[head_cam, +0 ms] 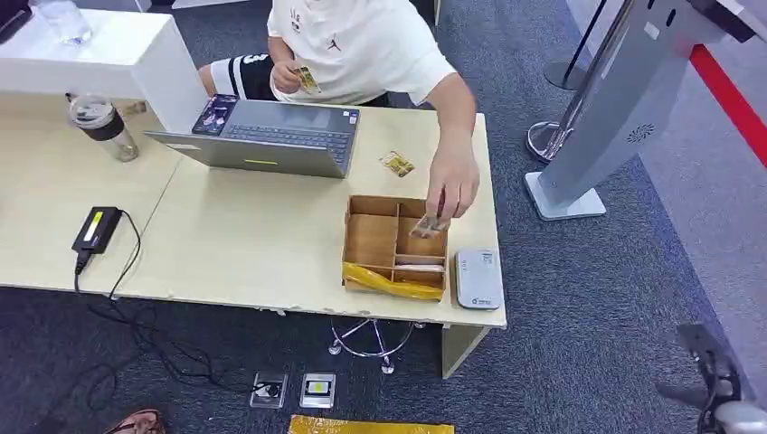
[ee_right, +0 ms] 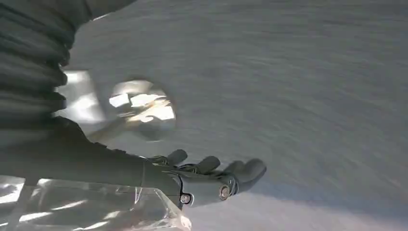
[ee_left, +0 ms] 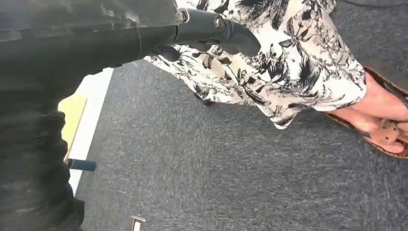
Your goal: Pass the card to the sensor for recognition and then transmit it.
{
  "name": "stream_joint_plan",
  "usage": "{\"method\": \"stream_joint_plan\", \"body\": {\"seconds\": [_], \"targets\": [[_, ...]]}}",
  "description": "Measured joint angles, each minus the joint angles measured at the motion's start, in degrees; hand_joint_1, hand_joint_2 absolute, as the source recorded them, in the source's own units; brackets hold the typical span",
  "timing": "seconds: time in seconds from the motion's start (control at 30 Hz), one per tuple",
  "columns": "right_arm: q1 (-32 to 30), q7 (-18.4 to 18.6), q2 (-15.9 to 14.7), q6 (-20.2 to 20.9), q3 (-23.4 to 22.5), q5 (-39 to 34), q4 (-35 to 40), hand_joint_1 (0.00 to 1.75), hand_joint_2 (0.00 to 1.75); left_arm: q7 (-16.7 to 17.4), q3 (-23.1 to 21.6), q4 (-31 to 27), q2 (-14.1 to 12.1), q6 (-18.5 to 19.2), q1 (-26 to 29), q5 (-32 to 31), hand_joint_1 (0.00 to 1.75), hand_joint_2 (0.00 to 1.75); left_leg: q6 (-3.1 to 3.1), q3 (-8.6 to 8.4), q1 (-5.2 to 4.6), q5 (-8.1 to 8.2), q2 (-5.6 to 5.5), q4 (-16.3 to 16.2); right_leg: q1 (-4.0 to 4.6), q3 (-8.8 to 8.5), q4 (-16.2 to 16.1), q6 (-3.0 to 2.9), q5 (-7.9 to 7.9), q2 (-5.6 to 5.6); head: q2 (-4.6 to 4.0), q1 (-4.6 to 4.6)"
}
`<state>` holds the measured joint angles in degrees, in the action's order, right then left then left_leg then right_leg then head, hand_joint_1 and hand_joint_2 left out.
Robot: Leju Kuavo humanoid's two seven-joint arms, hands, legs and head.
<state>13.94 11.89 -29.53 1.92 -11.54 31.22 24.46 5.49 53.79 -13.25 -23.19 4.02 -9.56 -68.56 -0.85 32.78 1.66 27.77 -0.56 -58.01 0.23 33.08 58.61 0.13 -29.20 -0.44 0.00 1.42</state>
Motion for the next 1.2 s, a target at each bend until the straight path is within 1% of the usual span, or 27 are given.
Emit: {"method": "stream_joint_plan", "body": {"seconds": [0.03, 0.1, 0.13, 0.17, 0.2, 0.3, 0.4, 0.6, 0.77, 0.93, 1.13, 1.2], "targets": [[-1.2, -0.6, 1.6, 1.7, 0.2, 3.1, -0.8, 0.00, 1.75, 0.0, 0.2, 0.0, 0.0, 0.1, -0.1, 0.0, 0.00, 1.75, -0.05, -0.01, 0.05, 0.03, 0.04, 0.0, 0.04, 0.00, 0.0, -0.05, -0.03, 0.06, 0.00, -0.02], [-2.4, -3.4, 4.8, 6.0, 2.1, 12.3, -2.2, 0.00, 1.75, 0.0, 0.2, 0.0, 0.0, 0.8, -0.5, 0.0, 0.00, 1.75, -0.07, -0.07, 0.09, 0.03, 0.19, 0.0, 0.09, 0.01, 0.1, -0.06, -0.03, 0.22, 0.00, 0.00], [-2.5, -4.9, 6.5, 6.6, 3.6, 16.5, -2.8, 0.00, 1.75, 0.0, 0.2, 0.0, 0.1, 1.4, -0.7, -0.4, 0.00, 1.75, -0.09, -0.09, 0.10, 0.01, 0.26, 0.0, 0.09, 0.04, 0.1, -0.07, -0.03, 0.29, 0.00, -0.02], [-2.5, -5.7, 7.8, 6.6, 4.8, 18.8, -3.0, 0.00, 1.75, 0.0, 0.2, 0.0, 0.1, 1.9, -0.9, -0.8, 0.00, 1.75, -0.13, -0.14, 0.08, -0.01, 0.29, 0.0, 0.08, 0.06, 0.1, -0.07, -0.03, 0.31, 0.00, -0.04], [-2.4, -6.2, 9.0, 6.5, 6.0, 20.4, -3.1, 0.00, 1.75, 0.2, 0.2, 0.1, 0.2, 2.3, -1.2, -1.3, 0.00, 1.75, -0.14, -0.16, 0.08, -0.02, 0.29, 0.0, 0.08, 0.03, 0.2, -0.08, -0.03, 0.31, 0.00, -0.06], [-1.1, -6.3, 11.8, 6.4, 8.7, 21.6, -3.7, 0.00, 1.75, 1.3, 0.2, 0.1, 0.3, 2.7, -1.5, -2.4, 0.00, 1.75, -0.21, -0.20, 0.08, -0.08, 0.29, 0.0, 0.07, 0.02, 0.2, -0.09, -0.02, 0.34, 0.00, 0.05], [-0.2, -6.1, 13.7, 6.5, 11.1, 22.7, -4.3, 0.00, 1.75, 2.1, 0.2, 0.0, 0.4, 3.0, -1.6, -3.8, 0.00, 1.75, -0.21, -0.30, 0.05, -0.09, 0.33, 0.0, 0.05, -0.01, 0.2, -0.10, -0.01, 0.41, 0.00, 0.00], [-1.5, -5.6, 14.8, 5.0, 14.5, 23.5, -5.8, 0.00, 1.75, 2.2, 0.1, -0.1, -0.1, 3.9, -1.5, -4.8, 0.00, 1.75, -0.20, -0.27, 0.01, -0.06, 0.34, 0.0, 0.00, -0.02, 0.2, -0.10, -0.01, 0.41, 0.00, 0.00], [-1.6, -6.1, 15.3, 4.9, 16.8, 23.0, -6.7, 0.00, 1.75, 2.3, 0.1, -0.3, -0.3, 4.3, -1.6, -4.6, 0.00, 1.75, -0.20, -0.29, 0.01, -0.05, 0.40, 0.0, 0.00, -0.01, 0.2, -0.10, -0.01, 0.46, 0.00, 0.00], [-1.1, -6.8, 15.9, 4.9, 17.6, 22.3, -6.8, 0.00, 1.75, 3.1, 0.1, -0.5, -0.3, 4.8, -1.6, -3.8, 0.00, 1.75, -0.20, -0.30, 0.01, -0.06, 0.40, 0.0, 0.00, -0.03, 0.2, -0.10, 0.00, 0.46, 0.00, 0.00], [-1.0, -5.9, 16.4, 5.4, 18.5, 22.6, -7.3, 0.00, 1.75, 3.1, 0.1, -0.6, -0.4, 6.5, -1.6, -4.0, 0.00, 1.75, -0.20, -0.30, 0.00, -0.06, 0.40, 0.0, 0.00, -0.02, 0.2, -0.10, 0.00, 0.46, 0.00, 0.00], [-1.0, -5.8, 16.4, 5.7, 18.6, 22.7, -7.6, 0.00, 1.75, 2.6, 0.1, -0.6, -0.6, 7.2, -1.6, -4.1, 0.00, 1.75, -0.20, -0.31, 0.00, -0.06, 0.40, 0.0, -0.01, -0.01, 0.2, -0.10, 0.00, 0.46, 0.00, 0.02]]}}
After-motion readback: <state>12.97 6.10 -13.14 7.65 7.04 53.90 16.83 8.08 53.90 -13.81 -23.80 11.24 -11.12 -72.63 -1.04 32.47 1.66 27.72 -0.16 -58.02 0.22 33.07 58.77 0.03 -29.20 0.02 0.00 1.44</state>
